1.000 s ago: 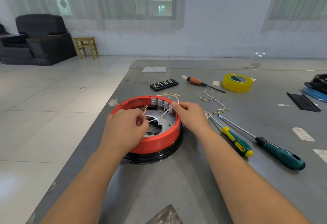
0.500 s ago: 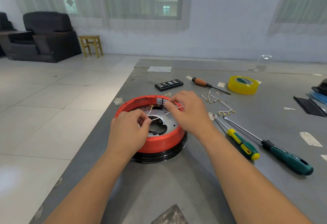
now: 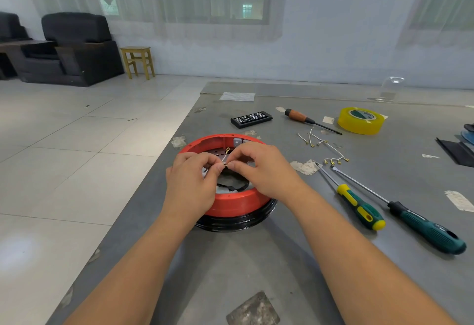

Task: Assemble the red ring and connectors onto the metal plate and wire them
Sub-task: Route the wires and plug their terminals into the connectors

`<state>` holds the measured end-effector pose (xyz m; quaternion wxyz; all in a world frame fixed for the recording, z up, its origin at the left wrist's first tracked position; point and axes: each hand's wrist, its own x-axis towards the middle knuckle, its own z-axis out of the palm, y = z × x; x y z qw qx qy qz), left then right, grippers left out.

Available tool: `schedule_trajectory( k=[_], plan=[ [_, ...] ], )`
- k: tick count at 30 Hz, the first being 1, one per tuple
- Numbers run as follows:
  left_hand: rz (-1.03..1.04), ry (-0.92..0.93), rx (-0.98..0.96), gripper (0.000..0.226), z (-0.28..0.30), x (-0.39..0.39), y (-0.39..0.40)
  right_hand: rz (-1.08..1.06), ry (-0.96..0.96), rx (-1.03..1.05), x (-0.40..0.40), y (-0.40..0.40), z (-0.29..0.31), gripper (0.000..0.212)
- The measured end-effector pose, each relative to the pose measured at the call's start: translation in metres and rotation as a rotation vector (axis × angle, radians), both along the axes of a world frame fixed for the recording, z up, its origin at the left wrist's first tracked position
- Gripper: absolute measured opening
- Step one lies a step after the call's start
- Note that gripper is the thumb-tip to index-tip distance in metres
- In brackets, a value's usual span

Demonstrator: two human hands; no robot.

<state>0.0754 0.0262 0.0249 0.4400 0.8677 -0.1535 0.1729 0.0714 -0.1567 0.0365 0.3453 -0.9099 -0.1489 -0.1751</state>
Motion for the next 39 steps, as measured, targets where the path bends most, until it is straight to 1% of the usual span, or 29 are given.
schedule_trajectory(
  k=[7, 12, 18, 23, 25, 27, 29, 31, 33, 37, 39],
  plan=[
    [-0.017, 0.012, 0.016, 0.017, -0.001, 0.002, 0.002, 0.011, 0.009, -0.017, -0.001, 0.001, 0.0, 0.008],
    [-0.042, -0.014, -0.009, 0.015, -0.004, 0.002, 0.004, 0.025, 0.039, 0.01, 0.0, 0.0, 0.0, 0.008],
    [-0.029, -0.003, 0.0, 0.016, -0.003, 0.0, 0.004, 0.02, 0.043, 0.036, -0.002, 0.002, 0.0, 0.006],
    [-0.024, -0.014, 0.008, 0.028, -0.005, 0.001, 0.005, 0.006, 0.04, 0.033, -0.003, 0.003, 0.001, 0.007],
    [-0.024, -0.025, -0.018, 0.028, -0.007, 0.004, 0.007, 0.003, 0.032, 0.027, -0.003, 0.004, 0.0, 0.006],
    [-0.014, -0.029, -0.108, 0.024, -0.008, 0.007, 0.011, 0.001, 0.029, 0.018, -0.003, 0.004, -0.001, 0.004],
    [0.033, -0.05, -0.204, 0.016, -0.007, 0.009, 0.016, -0.004, 0.029, -0.005, -0.003, 0.005, -0.002, 0.004],
    [0.08, -0.056, -0.225, 0.017, -0.006, 0.012, 0.022, -0.012, 0.031, -0.036, -0.003, 0.005, -0.003, 0.003],
    [0.095, -0.033, -0.193, 0.019, -0.008, 0.01, 0.026, -0.025, 0.035, -0.071, -0.003, 0.006, -0.003, 0.005],
    [0.042, -0.189, 0.029, 0.031, -0.017, -0.003, 0.028, -0.03, 0.018, -0.106, -0.002, 0.006, -0.004, 0.005],
    [-0.011, -0.179, 0.084, 0.027, -0.013, -0.007, 0.021, -0.023, 0.007, -0.104, -0.002, 0.006, -0.004, 0.008]
  ],
)
